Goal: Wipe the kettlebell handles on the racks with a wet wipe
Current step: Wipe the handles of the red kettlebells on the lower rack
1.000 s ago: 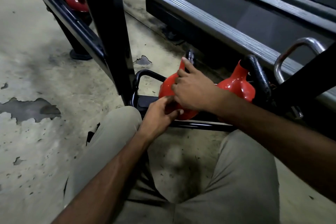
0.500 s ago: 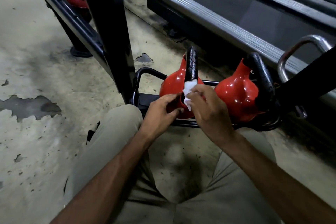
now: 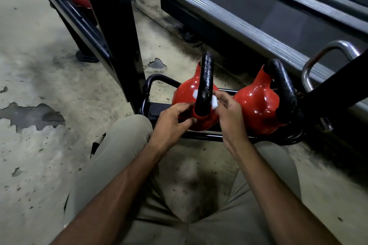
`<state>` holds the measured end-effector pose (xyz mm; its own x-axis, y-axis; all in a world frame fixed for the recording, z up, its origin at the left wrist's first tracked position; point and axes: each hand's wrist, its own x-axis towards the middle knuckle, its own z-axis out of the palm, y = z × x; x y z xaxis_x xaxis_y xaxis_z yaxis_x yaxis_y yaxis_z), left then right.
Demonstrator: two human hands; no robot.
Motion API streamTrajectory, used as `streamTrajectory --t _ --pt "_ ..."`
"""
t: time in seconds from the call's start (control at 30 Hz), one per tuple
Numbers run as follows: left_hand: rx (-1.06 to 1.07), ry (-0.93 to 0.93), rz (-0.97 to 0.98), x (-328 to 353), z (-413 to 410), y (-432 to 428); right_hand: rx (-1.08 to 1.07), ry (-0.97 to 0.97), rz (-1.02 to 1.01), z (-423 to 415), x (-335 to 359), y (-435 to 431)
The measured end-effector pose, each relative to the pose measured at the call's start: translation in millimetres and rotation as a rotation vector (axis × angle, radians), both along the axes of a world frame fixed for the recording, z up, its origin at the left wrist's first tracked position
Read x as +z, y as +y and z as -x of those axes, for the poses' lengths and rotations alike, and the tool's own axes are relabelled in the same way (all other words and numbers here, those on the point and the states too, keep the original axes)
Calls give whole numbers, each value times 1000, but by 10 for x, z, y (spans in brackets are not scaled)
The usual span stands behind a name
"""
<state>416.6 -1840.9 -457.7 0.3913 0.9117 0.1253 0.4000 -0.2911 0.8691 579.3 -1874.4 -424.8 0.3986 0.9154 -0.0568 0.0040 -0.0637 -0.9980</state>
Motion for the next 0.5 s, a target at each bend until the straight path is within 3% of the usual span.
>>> streamTrajectory --t 0.07,0.2,0.37,0.5 --pt "-2 -3 0 13 1 0 -74 -108 -56 16 -95 -124" --pt "-3 -10 -5 1 -6 2 -96 -510 -200 3 -186 -250" --pt "-10 12 -13 7 -6 -3 147 -1388 -492 -73 -183 -285" --pt "-16 16 -4 16 3 -26 253 -1814 -714 -126 32 -143"
